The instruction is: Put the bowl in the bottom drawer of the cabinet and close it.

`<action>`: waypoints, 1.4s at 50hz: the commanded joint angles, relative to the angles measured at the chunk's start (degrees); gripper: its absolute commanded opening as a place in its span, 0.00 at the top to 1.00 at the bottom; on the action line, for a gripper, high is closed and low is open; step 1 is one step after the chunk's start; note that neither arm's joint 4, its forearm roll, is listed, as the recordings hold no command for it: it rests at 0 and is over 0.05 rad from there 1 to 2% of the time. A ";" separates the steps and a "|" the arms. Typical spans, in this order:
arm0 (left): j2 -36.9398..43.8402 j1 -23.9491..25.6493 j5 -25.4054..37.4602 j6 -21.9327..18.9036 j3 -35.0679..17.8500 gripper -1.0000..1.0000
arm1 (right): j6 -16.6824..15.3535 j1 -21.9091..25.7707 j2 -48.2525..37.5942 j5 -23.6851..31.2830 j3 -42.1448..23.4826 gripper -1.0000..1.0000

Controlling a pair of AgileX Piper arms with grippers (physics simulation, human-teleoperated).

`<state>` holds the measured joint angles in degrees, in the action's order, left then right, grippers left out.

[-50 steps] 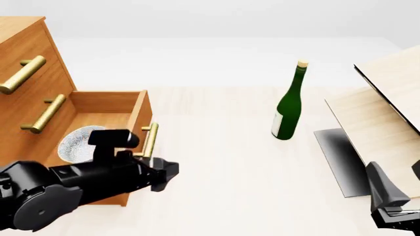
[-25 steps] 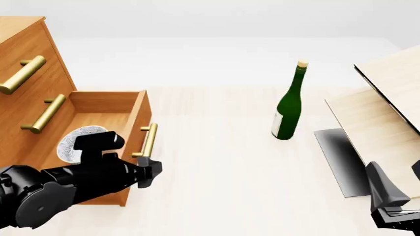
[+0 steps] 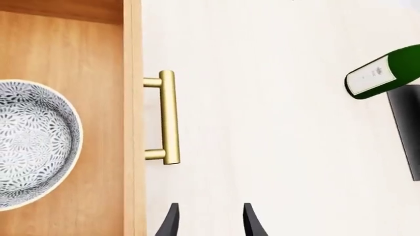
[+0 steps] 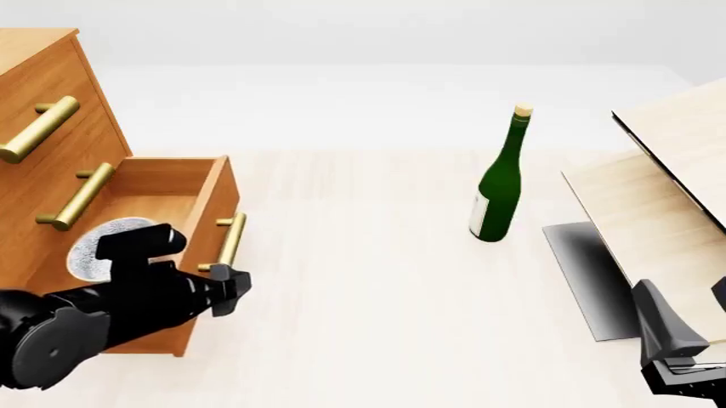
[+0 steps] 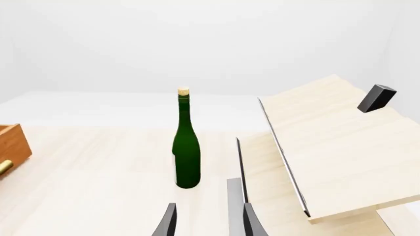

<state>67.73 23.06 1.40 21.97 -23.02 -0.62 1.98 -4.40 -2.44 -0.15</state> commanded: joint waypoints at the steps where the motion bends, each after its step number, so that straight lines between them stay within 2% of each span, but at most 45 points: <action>1: 0.13 -3.89 0.58 -1.96 1.14 0.00 | -0.01 0.00 0.02 0.01 0.00 0.00; 10: -0.48 -5.84 0.29 -3.20 2.11 0.00 | 0.00 0.01 0.06 0.04 0.00 0.00; 16: -1.67 -8.68 0.29 -4.83 3.15 0.00 | -0.01 0.00 0.01 0.01 0.00 0.00; 17: -1.92 -10.44 0.28 -5.75 3.64 0.00 | 0.01 -0.01 -0.02 -0.01 0.00 0.00; 29: -2.87 -15.27 -0.41 -8.24 4.76 0.00 | 0.01 -0.01 -0.01 0.00 0.00 0.00; 70: -0.01 -25.43 -4.98 -11.13 6.09 0.00 | 0.01 -0.01 0.00 0.00 0.00 0.00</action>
<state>67.18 0.30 -2.76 11.91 -17.78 -0.62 1.98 -4.41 -2.44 -0.15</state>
